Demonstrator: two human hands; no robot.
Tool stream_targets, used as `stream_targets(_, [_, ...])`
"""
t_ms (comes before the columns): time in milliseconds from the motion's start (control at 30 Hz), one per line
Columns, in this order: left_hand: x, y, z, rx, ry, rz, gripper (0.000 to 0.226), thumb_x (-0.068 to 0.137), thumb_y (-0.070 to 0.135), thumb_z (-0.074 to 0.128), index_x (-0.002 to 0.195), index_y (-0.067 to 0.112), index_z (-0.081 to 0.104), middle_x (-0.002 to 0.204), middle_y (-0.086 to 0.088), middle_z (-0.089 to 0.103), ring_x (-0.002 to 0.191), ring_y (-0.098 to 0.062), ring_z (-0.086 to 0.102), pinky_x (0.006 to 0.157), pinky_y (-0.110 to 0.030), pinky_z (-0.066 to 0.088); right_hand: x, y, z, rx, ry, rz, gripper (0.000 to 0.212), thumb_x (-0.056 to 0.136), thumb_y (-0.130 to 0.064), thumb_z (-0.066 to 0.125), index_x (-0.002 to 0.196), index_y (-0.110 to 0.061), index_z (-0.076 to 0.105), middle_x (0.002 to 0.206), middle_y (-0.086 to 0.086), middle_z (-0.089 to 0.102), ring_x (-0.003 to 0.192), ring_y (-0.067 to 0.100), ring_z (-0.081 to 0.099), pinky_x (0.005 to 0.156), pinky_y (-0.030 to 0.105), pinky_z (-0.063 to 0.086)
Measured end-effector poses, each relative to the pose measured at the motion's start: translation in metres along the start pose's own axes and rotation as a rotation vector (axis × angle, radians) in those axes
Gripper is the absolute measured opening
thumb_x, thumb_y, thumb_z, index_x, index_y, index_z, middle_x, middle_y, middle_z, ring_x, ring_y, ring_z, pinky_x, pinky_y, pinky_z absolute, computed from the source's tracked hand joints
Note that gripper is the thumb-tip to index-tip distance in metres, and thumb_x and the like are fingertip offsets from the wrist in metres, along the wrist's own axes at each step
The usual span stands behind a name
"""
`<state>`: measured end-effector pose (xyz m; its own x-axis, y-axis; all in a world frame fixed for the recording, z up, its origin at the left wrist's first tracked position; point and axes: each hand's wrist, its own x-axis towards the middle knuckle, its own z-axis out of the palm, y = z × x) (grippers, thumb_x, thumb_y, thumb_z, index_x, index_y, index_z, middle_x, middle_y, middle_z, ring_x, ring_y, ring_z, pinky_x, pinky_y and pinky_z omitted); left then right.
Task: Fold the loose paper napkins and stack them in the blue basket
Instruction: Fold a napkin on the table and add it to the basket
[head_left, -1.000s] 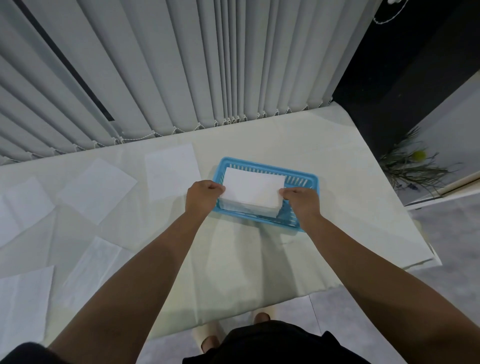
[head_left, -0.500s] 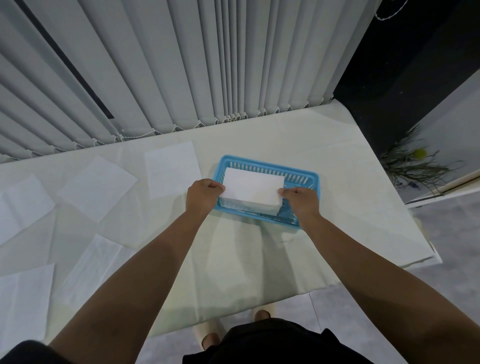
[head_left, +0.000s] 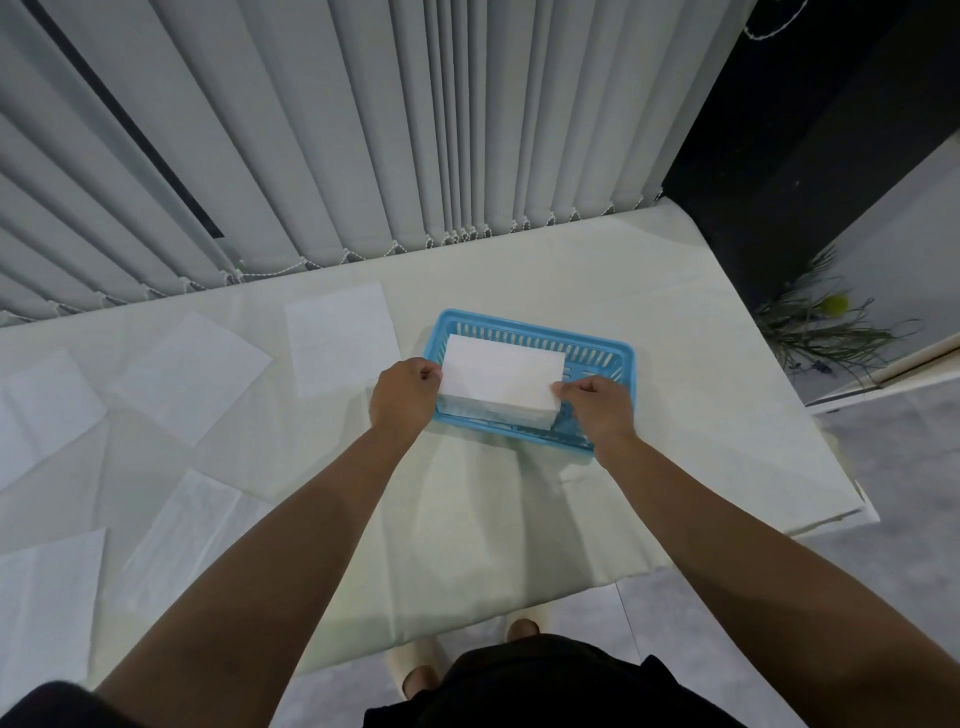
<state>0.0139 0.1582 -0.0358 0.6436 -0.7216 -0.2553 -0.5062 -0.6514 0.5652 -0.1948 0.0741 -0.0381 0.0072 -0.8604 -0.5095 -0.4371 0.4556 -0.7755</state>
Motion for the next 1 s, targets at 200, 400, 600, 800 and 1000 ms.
stream_targets(200, [0.0001,-0.0013,0.0003,0.063,-0.006,0.033,0.034,0.099,0.028,0.039,0.118,0.018,0.066,0.118,-0.004,0.068,0.100,-0.022,0.061,0.077,-0.028,0.044,-0.0048,0.0009,0.0018,0.002,0.005,-0.013,0.020,0.079,-0.027,0.074,0.066,-0.020,0.061,0.077,-0.001,0.066,0.079,0.019,0.061,0.073,0.031,0.050])
stream_targets(400, [-0.0010,-0.0036,-0.0004,0.062,-0.018,0.061,0.036,0.100,0.025,0.037,0.124,0.020,0.063,0.124,-0.004,0.064,0.108,-0.024,0.059,0.082,-0.027,0.042,-0.0077,-0.0013,-0.0005,-0.020,0.002,-0.023,0.018,0.081,-0.028,0.072,0.067,-0.021,0.063,0.078,-0.002,0.066,0.076,0.016,0.059,0.069,0.028,0.049])
stream_targets(600, [-0.0012,-0.0043,-0.0019,0.035,-0.031,0.090,0.037,0.101,0.024,0.037,0.130,0.022,0.058,0.128,-0.007,0.061,0.113,-0.025,0.057,0.092,-0.031,0.044,-0.0096,0.0010,-0.0055,-0.036,-0.014,-0.023,0.015,0.082,-0.025,0.071,0.071,-0.018,0.065,0.071,-0.005,0.061,0.067,0.011,0.054,0.055,0.020,0.041])
stream_targets(800, [-0.0015,-0.0053,-0.0022,0.000,-0.026,0.089,0.036,0.100,0.023,0.039,0.128,0.021,0.060,0.124,-0.009,0.061,0.111,-0.026,0.058,0.090,-0.029,0.044,-0.0087,0.0046,-0.0037,-0.029,-0.027,-0.024,0.014,0.080,-0.024,0.073,0.069,-0.018,0.066,0.072,-0.005,0.063,0.068,0.012,0.055,0.060,0.022,0.044])
stream_targets(1000, [-0.0068,-0.0052,-0.0028,0.035,-0.010,0.108,0.035,0.100,0.021,0.039,0.126,0.018,0.063,0.119,-0.009,0.063,0.104,-0.025,0.060,0.081,-0.029,0.044,-0.0062,0.0060,-0.0035,-0.053,-0.017,-0.039,0.017,0.080,-0.026,0.073,0.066,-0.020,0.065,0.070,-0.005,0.063,0.069,0.014,0.056,0.066,0.028,0.046])
